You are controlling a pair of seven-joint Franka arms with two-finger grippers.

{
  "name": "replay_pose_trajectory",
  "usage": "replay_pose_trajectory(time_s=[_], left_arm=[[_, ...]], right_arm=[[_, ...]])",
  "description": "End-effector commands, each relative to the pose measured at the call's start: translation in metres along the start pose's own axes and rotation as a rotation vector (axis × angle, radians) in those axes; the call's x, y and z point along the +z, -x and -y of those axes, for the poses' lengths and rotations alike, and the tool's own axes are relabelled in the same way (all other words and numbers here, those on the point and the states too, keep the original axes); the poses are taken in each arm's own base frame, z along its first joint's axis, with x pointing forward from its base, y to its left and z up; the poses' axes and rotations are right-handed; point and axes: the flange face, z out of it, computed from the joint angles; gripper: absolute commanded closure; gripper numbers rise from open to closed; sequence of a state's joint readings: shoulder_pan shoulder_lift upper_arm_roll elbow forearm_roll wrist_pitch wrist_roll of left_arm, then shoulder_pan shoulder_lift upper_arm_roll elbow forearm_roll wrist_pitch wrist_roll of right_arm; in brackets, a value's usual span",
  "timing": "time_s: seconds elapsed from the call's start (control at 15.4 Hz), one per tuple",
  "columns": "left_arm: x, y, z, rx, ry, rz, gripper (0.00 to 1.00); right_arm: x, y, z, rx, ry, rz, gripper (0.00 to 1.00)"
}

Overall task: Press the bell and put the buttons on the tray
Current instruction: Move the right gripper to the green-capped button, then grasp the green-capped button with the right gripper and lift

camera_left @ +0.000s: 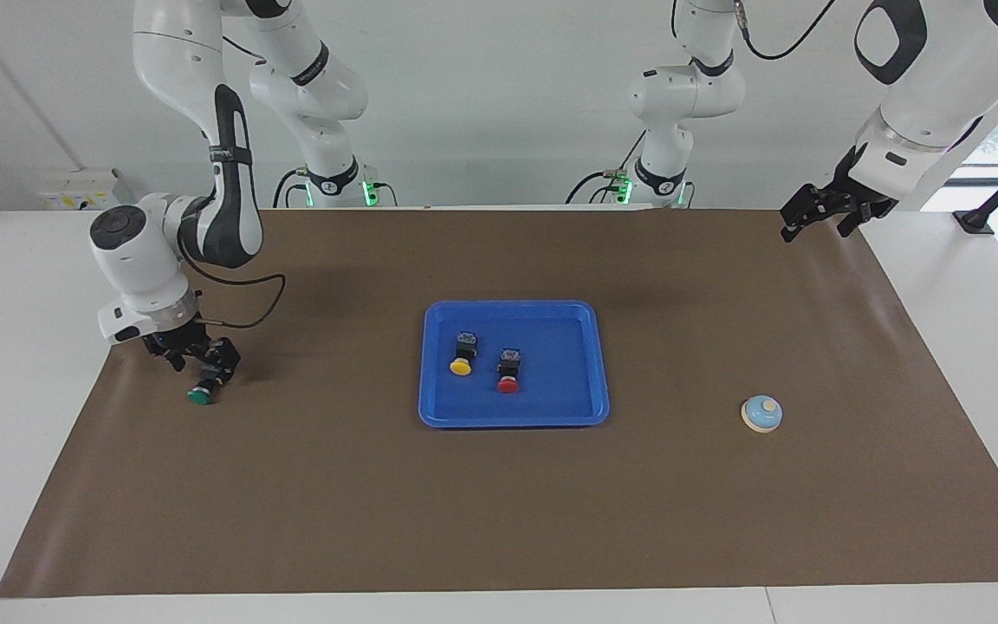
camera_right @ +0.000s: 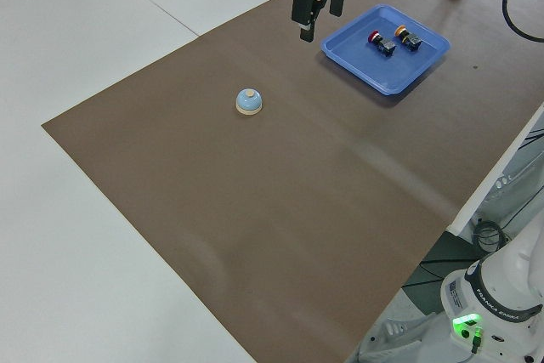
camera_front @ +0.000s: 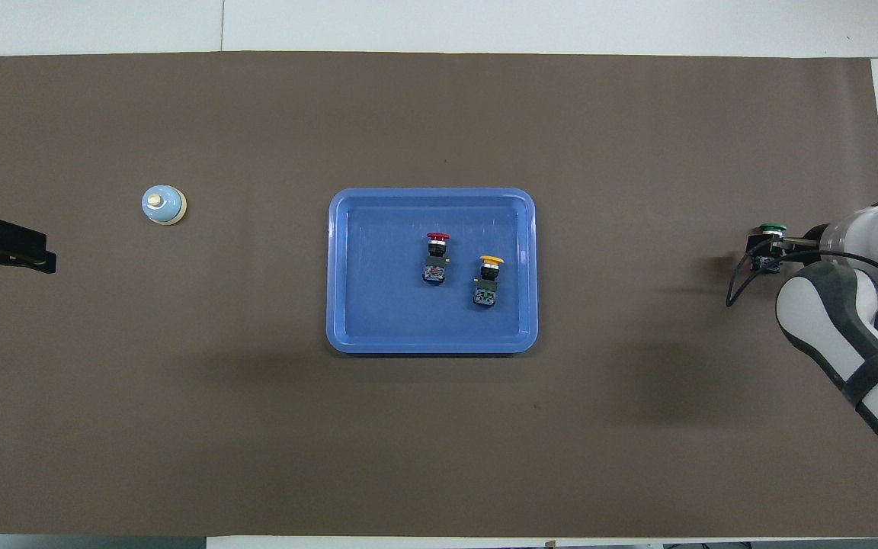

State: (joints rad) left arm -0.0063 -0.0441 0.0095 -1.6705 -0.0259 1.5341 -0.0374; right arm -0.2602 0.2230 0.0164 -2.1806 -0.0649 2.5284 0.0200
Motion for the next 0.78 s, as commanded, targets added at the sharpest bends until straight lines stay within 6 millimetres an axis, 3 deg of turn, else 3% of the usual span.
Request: replay_pose_trajectory(time_s=[0.0, 0.07, 0.2, 0.33, 0.46, 0.72], left_arm=[[-0.003, 0.007, 0.001, -0.011, 0.009, -0.008, 0.0], [-0.003, 0.007, 0.0, -0.01, 0.008, -0.008, 0.0], [-0.003, 0.007, 0.001, -0.011, 0.009, -0.008, 0.0], [-0.003, 0.007, 0.001, -0.011, 0.009, -0.008, 0.0], [-0.003, 0.007, 0.001, -0.011, 0.009, -0.008, 0.0], [-0.003, 0.007, 0.001, -0.011, 0.009, -0.008, 0.0]], right_arm=[[0.007, 0.008, -0.002, -0.023, 0.0, -0.013, 0.0], [0.007, 0.008, -0.002, -0.026, 0.0, -0.013, 0.01], [0.007, 0.008, -0.002, -0.026, -0.001, -0.013, 0.21], [0.007, 0.008, -0.002, -0.034, -0.001, -0.013, 0.55], [0.007, 0.008, -0.001, -0.036, -0.002, -0.012, 1.0], [-0.001, 0.002, 0.01, -0.054, -0.004, -0.02, 1.0]])
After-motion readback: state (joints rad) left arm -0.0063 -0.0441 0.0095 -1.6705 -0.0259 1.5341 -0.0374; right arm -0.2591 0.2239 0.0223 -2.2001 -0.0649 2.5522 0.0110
